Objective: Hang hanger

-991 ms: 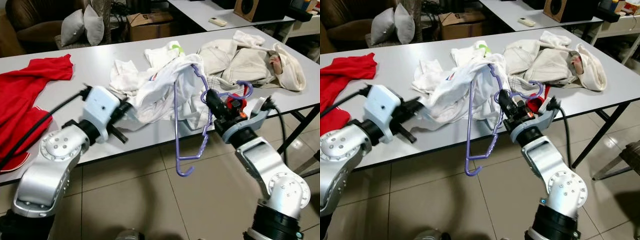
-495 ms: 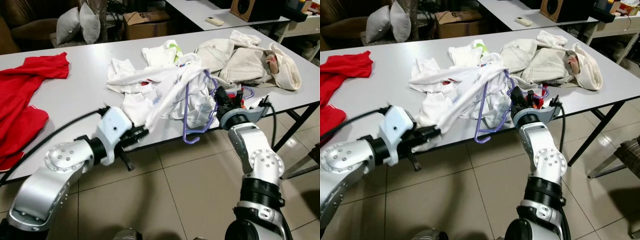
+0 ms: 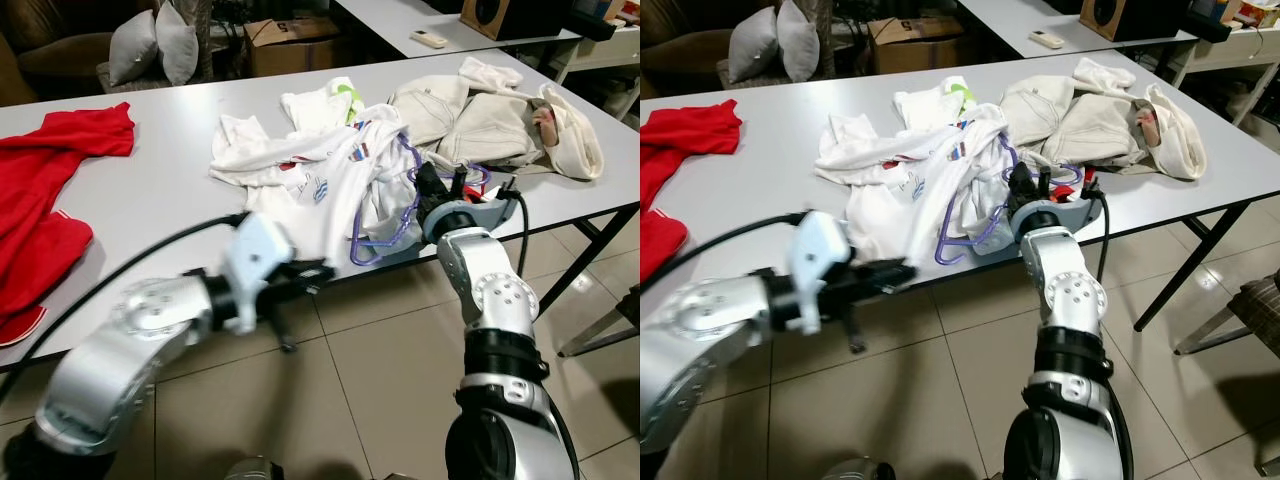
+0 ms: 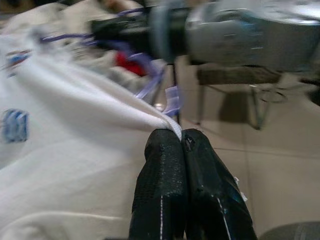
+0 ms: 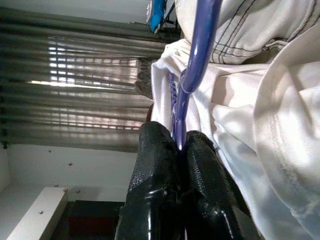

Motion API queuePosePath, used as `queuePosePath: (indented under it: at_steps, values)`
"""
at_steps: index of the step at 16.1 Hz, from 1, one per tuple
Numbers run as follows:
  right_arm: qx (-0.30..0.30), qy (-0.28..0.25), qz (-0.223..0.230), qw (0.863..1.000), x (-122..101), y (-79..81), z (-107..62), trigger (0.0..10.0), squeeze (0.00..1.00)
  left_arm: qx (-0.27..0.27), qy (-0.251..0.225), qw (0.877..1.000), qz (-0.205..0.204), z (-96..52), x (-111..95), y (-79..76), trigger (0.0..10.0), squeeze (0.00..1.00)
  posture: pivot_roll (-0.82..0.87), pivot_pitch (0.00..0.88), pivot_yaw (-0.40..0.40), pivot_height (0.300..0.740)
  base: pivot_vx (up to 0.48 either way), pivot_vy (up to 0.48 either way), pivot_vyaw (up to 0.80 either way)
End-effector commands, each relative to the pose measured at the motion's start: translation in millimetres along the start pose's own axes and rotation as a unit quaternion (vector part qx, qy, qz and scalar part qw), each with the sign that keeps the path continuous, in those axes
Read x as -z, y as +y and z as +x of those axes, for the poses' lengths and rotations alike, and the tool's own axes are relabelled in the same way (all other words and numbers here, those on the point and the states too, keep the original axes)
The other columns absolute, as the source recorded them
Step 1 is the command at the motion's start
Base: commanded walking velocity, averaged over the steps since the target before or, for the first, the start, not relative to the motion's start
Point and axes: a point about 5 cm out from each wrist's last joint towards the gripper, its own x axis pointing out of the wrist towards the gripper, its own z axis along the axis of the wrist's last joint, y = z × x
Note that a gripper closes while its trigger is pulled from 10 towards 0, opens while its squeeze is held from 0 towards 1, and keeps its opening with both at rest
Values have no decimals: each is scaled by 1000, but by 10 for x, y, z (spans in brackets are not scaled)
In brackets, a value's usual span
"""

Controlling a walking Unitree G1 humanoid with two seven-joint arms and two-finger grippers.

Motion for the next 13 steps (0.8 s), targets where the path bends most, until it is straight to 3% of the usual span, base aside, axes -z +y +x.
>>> queuePosePath:
  at_steps: [1,4,9,10,11,13]
  values:
    - [-40,18,35,998,302,275,94,10000,0,32,-2,999,5,36,-21,-71,0,0,65,35,-9,740,0,0,0]
    - [-27,21,6,999,367,260,169,10000,0,86,-36,996,7,197,-156,-169,0,0,54,38,-6,740,0,0,0]
    - [-19,34,-29,999,483,267,241,10000,0,100,-32,994,37,314,-228,-170,39,0,52,33,-5,740,0,0,0]
    - [-25,39,-39,998,519,292,248,10000,0,106,-15,993,57,345,-193,-194,2667,0,52,32,-6,740,0,0,0]
    - [-30,40,-42,998,540,307,256,10000,0,101,-4,994,46,373,-164,-196,10000,0,52,31,-5,740,0,0,0]
    - [-35,41,-43,998,532,313,259,10000,0,101,1,995,23,364,-166,-195,10000,1000,55,32,-5,740,0,0,0]
